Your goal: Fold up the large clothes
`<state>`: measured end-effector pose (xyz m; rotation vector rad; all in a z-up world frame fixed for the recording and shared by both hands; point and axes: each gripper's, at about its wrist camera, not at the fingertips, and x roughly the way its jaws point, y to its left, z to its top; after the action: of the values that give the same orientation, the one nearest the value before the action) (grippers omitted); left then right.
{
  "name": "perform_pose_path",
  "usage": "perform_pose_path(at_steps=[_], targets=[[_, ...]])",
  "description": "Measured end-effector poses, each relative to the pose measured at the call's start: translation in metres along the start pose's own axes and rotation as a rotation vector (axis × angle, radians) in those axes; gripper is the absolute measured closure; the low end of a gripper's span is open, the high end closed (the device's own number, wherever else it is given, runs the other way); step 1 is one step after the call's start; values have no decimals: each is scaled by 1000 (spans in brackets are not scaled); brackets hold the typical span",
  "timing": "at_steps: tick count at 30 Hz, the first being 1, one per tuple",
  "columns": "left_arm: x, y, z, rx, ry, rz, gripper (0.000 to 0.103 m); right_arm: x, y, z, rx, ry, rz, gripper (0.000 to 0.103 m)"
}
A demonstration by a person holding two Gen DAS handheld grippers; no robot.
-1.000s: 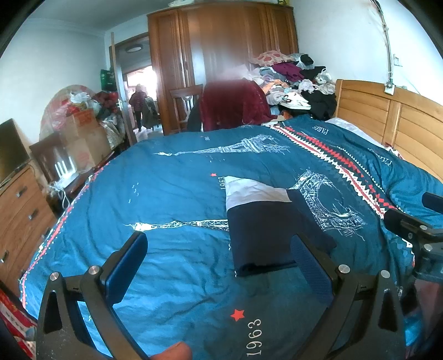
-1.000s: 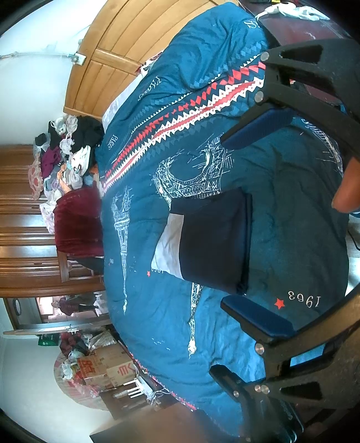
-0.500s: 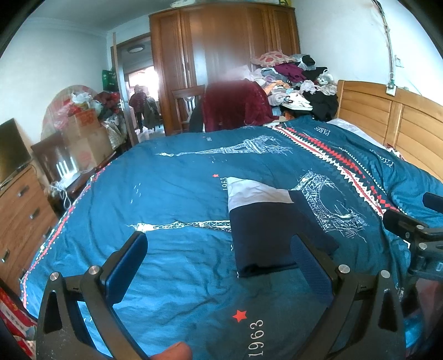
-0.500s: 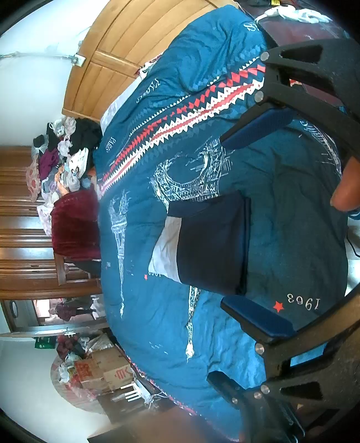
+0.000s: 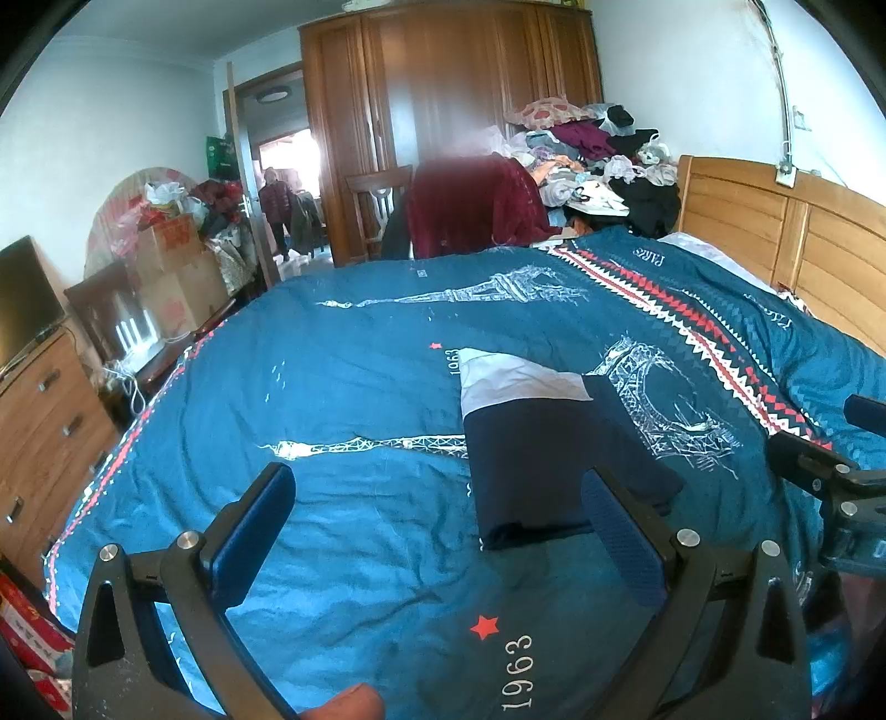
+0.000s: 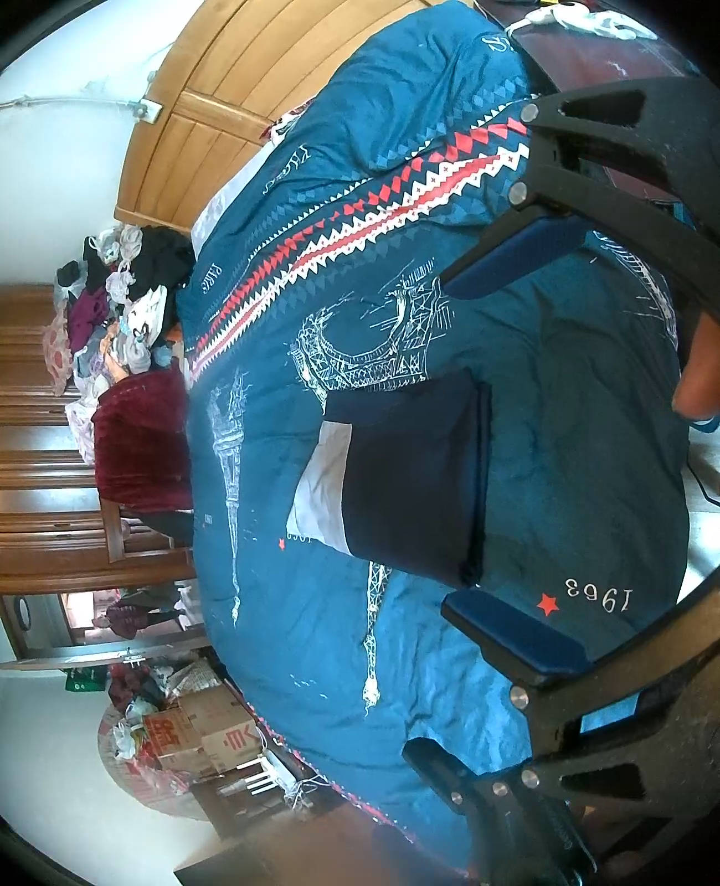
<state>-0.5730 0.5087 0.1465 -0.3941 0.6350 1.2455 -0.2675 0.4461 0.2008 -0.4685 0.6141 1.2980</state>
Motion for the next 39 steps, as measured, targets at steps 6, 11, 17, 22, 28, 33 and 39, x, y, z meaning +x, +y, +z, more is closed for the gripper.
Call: perform_pose_path(at_steps=[6,11,17,22,28,33,39], targets=[[-1,1,1,-5,-2,-2,0,1,3,-2,-12,-6,-13,0],[0,0,2,4,2,-2,0,2,4,-2,-12,-11,-14,0],[-4,-1,4,2,-13,-7,0,-2,5,-2,-13,-22,-19,0],[-7,-7,4,16,-21,-14,0,-3,4,0,-6,-28,-23,0],[-11,-13,7,22,-35,-19,0,-6,3,-1,-6,-28,-27,0],[-12,-14,7,23,-36,-19,0,-7,3,-1,-3,-27,-23,0],[-14,-17,9,29,-35,-27,0,-10,-2,1,20,-38,-18,0]])
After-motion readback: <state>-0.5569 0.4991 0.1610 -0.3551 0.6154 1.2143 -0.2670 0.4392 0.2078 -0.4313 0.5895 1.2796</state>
